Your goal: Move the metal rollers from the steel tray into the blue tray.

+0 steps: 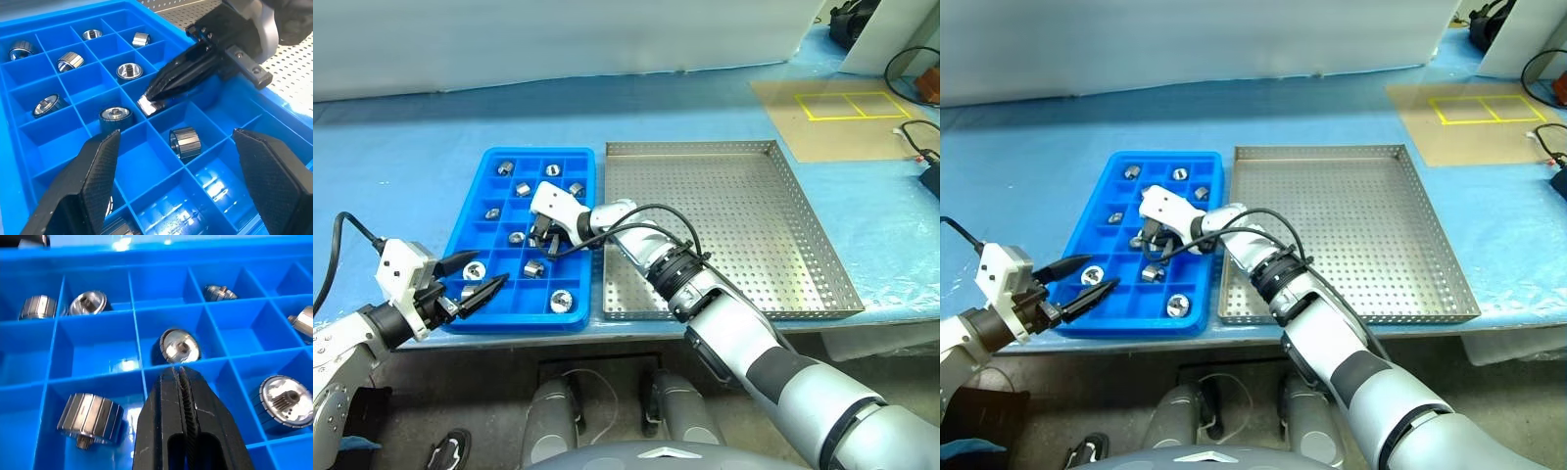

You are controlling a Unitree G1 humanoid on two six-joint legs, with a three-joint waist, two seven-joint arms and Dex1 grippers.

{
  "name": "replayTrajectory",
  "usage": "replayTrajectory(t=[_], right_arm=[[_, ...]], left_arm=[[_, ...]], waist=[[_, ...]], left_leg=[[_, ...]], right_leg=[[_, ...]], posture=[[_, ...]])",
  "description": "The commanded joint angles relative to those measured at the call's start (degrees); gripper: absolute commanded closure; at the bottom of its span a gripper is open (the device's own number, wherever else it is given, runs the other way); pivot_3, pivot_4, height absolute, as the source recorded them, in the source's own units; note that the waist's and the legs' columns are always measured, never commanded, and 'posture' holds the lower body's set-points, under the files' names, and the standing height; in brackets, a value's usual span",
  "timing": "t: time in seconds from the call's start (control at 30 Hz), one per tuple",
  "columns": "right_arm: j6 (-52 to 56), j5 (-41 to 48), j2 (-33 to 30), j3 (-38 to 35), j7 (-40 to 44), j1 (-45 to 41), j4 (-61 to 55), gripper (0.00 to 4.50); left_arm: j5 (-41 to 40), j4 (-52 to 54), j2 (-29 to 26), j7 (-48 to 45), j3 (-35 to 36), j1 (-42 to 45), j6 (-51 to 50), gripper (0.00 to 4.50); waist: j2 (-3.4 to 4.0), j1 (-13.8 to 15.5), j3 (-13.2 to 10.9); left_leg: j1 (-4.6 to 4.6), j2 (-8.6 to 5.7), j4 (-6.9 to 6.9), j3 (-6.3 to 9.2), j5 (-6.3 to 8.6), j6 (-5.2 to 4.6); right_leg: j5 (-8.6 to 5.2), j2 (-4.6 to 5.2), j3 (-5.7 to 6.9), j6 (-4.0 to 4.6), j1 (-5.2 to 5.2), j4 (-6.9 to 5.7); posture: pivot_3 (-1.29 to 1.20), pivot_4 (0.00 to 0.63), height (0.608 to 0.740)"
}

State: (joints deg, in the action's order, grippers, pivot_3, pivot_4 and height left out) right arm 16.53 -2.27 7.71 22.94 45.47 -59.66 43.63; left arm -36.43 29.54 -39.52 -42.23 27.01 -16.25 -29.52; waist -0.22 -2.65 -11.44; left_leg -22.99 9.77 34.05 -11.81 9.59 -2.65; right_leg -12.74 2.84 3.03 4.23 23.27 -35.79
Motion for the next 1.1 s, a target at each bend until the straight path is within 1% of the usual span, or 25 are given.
replayTrajectory(t=[0.03, 0.33, 0.47, 0.57, 0.63, 0.7, 0.77, 0.87, 0.93, 1.0, 1.1], right_arm=[[0.35, 1.54, 2.38, -1.46, 0.55, -0.17, -3.55, 4.47], [-0.16, 1.0, 1.47, -2.34, 0.18, -0.71, -3.37, 4.47], [-0.45, 2.48, 0.1, -4.48, 1.51, -2.65, -5.07, 4.47], [1.97, 5.61, -1.89, -6.28, 6.78, -3.41, -9.47, 4.47], [4.49, 8.84, -3.33, -8.73, 9.07, -3.54, -13.22, 4.47], [6.45, 10.84, -5.53, -11.47, 9.15, -3.3, -15.58, 4.47], [7.41, 10.92, -7.77, -12.9, 7.7, -2.54, -16.82, 4.47], [9.57, 11.74, -11.42, -15.58, 5.97, -1.32, -18.5, 4.47], [10.91, 13.03, -14.61, -17.16, 7.01, -0.07, -19.85, 4.47], [13.26, 15.53, -17.95, -18.42, 9.89, 2.07, -22.74, 4.47], [15.41, 16.98, -22.39, -17.61, 13.72, 6.17, -25.52, 4.47]], left_arm=[[-0.78, 2.06, -0.01, 0.43, 0.15, 0.44, -0.02, 0.58], [-0.8, 1.45, -0.22, 0.53, -0.83, 1.92, -0.16, 0.58], [-1.51, 1.64, -0.2, 0.61, -0.52, 2.44, -0.57, 0.58], [-3.08, 1.67, 0.35, 1.56, 0.28, 3.59, -1.19, 0.58], [-3.67, 1.98, 1.21, 3.71, 0.02, 5.34, -1.53, 0.58], [-4.35, 2.77, 2.91, 7.16, -0.47, 7.99, -1.91, 0.58], [-5.07, 3.57, 4.78, 10.22, -0.73, 9.99, -2.45, 0.58], [-3.96, 4.35, 7.72, 14.47, -1.8, 11.87, -1.7, 0.58], [-3.37, 4.84, 9.74, 16.73, -2.88, 12.76, -1.21, 0.58], [-3.01, 5.54, 11.51, 18.0, -4.53, 12.98, -0.75, 0.58], [-1.71, 5.16, 13.71, 19.32, -6.89, 13.44, 0.38, 0.58]], waist=[[0.0, -0.01, 0.0], [0.0, -0.06, 0.0], [0.0, -0.14, 0.0], [0.0, -0.14, 0.0], [0.0, 0.07, 0.0], [-0.01, 0.29, 0.01], [-0.05, 0.5, 0.03], [-0.08, 0.5, 0.05], [-0.09, 0.87, 0.05], [-0.09, 1.16, 0.05], [-0.09, 1.74, 0.06]], left_leg=[[0.01, 0.0, 0.0, 0.0, 0.0, 0.0], [0.02, 0.0, 0.0, 0.0, -0.01, 0.01], [0.0, 0.0, 0.01, 0.0, -0.01, 0.01], [0.0, 0.0, 0.01, 0.0, -0.01, 0.01], [0.01, 0.0, 0.01, 0.0, -0.01, 0.01], [0.02, 0.0, 0.01, 0.0, -0.01, 0.01], [0.03, -0.01, 0.02, 0.0, -0.01, 0.01], [0.08, -0.03, 0.07, 0.0, -0.01, 0.01], [0.08, -0.02, 0.07, 0.01, -0.01, 0.0], [0.05, -0.02, 0.07, 0.02, -0.01, 0.0], [0.01, -0.02, 0.06, 0.02, -0.01, -0.03]], right_leg=[[0.0, 0.0, 0.0, 0.0, -0.01, 0.0], [0.0, 0.0, 0.0, 0.0, -0.01, -0.01], [0.0, 0.0, 0.0, 0.01, -0.01, -0.01], [0.0, 0.0, 0.0, 0.01, -0.01, -0.01], [0.01, 0.0, 0.0, 0.01, -0.03, -0.01], [0.01, 0.0, 0.0, 0.01, -0.04, -0.01], [0.01, 0.0, 0.0, 0.02, -0.08, -0.02], [0.02, 0.01, 0.0, 0.02, -0.16, 0.0], [0.02, 0.01, 0.0, 0.03, -0.18, 0.0], [0.02, 0.01, 0.01, 0.03, -0.17, 0.04], [0.02, 0.01, 0.01, 0.03, -0.15, 0.07]], posture=[[-0.35, 0.15, 0.74], [-0.37, 0.15, 0.74], [-0.37, 0.15, 0.74], [-0.36, 0.15, 0.74], [-0.35, 0.15, 0.74], [-0.33, 0.15, 0.74], [-0.32, 0.15, 0.74], [-0.26, 0.15, 0.74], [-0.24, 0.15, 0.74], [-0.21, 0.15, 0.74], [-0.18, 0.15, 0.74]])
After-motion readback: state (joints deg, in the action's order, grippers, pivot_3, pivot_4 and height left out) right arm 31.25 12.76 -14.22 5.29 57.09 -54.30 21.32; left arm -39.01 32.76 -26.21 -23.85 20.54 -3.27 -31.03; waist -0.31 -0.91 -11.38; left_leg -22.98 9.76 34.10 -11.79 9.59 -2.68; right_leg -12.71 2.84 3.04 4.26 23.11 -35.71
